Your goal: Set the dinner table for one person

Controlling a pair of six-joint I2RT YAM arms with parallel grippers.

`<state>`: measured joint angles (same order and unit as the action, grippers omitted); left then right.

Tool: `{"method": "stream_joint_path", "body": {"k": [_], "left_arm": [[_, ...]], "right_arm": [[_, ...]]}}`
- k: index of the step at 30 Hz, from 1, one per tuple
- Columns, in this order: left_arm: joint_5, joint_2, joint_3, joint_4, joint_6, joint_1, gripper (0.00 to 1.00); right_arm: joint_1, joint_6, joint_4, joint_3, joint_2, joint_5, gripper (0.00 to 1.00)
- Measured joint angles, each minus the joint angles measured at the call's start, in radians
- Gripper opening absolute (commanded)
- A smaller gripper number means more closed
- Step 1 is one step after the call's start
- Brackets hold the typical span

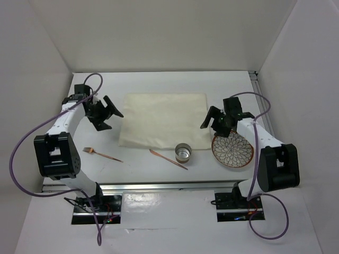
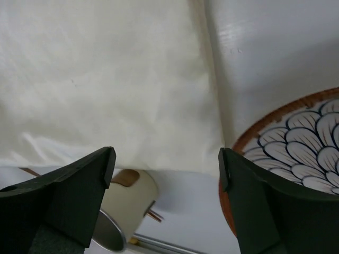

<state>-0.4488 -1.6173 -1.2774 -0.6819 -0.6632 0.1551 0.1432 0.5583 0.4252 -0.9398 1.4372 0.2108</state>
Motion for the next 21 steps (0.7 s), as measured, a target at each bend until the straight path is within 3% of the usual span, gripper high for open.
{"method": "stream_joint_path", "body": {"k": [2,4,6,8,9,10,11,12,13,14,15,17,21], "left_arm": [[0.047,0.0,0.018,-0.043,0.013,-0.002,1.0],[0.1,0.0,-0.002,-0.086,0.029,-0.006,1.0],[0.146,-0.001,-0.058,-0.116,0.032,-0.01,0.91],[0.176,-0.003,-0.118,-0.117,0.038,-0.018,0.67],[0.185,-0.004,-0.149,-0.112,0.038,-0.027,0.53],[0.191,-0.007,-0.173,-0.101,0.035,-0.042,0.39],[0.196,-0.015,-0.193,-0.09,0.043,-0.061,0.09],[0.199,-0.032,-0.214,-0.088,0.049,-0.084,0.0],[0.203,-0.06,-0.237,-0.081,0.057,-0.113,0.0],[0.204,-0.093,-0.253,-0.072,0.06,-0.139,0.0],[0.205,-0.133,-0.267,-0.065,0.06,-0.159,0.0],[0.213,-0.225,-0.283,-0.051,0.06,-0.203,0.0],[0.244,-0.375,-0.284,-0.053,0.053,-0.23,0.0]], "right_arm": [[0.0,-0.008,0.045,0.016,-0.011,-0.003,1.0],[0.0,-0.019,0.075,-0.001,-0.021,-0.02,1.0],[0.0,-0.029,0.101,-0.037,-0.032,-0.042,1.0],[0.0,-0.037,0.121,-0.091,-0.033,-0.059,0.95],[0.0,-0.042,0.119,-0.117,-0.033,-0.063,0.88],[0.0,-0.048,0.117,-0.145,-0.032,-0.064,0.68],[0.0,-0.058,0.113,-0.166,-0.029,-0.063,0.57],[0.0,-0.058,0.11,-0.186,-0.022,-0.06,0.47],[0.0,-0.06,0.107,-0.207,-0.005,-0.056,0.36],[0.001,-0.059,0.105,-0.231,0.022,-0.05,0.15],[0.001,-0.066,0.097,-0.253,0.055,-0.042,0.08],[0.001,-0.063,0.093,-0.299,0.147,-0.03,0.0],[0.001,-0.057,0.089,-0.334,0.321,-0.011,0.0]]}}
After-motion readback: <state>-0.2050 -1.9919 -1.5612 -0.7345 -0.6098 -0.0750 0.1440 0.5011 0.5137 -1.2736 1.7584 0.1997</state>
